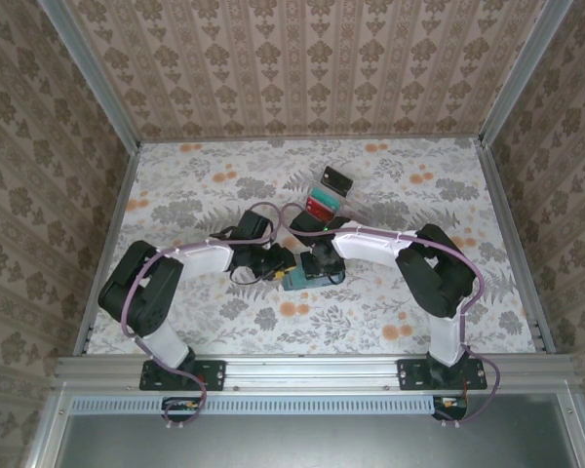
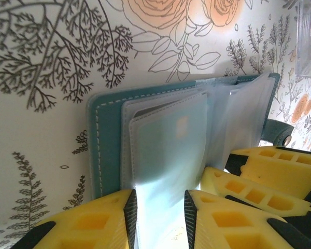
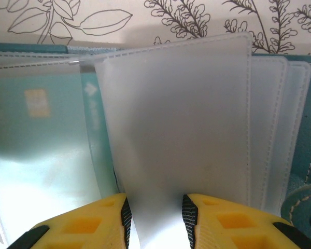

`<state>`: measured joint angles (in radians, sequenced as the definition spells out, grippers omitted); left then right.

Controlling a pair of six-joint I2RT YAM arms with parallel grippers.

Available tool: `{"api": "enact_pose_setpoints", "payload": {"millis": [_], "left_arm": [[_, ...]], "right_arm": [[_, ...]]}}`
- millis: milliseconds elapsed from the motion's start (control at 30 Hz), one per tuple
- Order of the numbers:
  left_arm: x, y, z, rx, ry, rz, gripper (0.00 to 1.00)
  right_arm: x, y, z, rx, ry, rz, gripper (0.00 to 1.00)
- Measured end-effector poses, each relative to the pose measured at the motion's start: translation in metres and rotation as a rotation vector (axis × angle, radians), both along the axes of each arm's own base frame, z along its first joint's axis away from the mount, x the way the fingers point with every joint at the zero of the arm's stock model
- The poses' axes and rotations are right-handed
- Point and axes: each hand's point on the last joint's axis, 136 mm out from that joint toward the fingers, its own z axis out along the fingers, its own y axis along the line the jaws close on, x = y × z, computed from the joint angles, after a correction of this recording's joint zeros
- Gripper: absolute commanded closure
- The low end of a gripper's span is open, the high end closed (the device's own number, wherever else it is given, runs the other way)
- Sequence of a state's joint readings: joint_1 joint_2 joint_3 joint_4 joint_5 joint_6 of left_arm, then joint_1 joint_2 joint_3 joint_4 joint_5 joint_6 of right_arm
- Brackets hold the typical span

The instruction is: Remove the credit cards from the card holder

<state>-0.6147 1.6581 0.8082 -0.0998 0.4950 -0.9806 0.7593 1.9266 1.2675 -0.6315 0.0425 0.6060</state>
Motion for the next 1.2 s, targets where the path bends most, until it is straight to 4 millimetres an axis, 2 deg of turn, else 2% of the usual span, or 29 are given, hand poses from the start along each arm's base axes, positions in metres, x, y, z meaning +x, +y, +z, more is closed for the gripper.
{"api": "enact_pose_setpoints", "payload": {"millis": [467, 833, 1067, 1200], "left_arm": [[-0.002, 0.002, -0.004, 0.025, 0.022, -0.004, 0.67], [0.0, 0.001, 0.001, 0.011, 0.004, -0.008, 0.68], [-0.005, 0.011, -0.007, 0.076, 0.034, 0.007, 0.68], [-0.005, 0.01, -0.006, 0.073, 0.03, 0.004, 0.7]], "right_arm": [[0.0, -0.001, -0.001, 0.003, -0.001, -0.002, 0.63], [0.0, -0.001, -0.001, 0.002, 0.0, -0.001, 0.64], [0.0, -0.001, -0.001, 0.001, 0.0, -0.001, 0.64], [0.0, -0.001, -0.002, 0.0, 0.001, -0.001, 0.64]]}}
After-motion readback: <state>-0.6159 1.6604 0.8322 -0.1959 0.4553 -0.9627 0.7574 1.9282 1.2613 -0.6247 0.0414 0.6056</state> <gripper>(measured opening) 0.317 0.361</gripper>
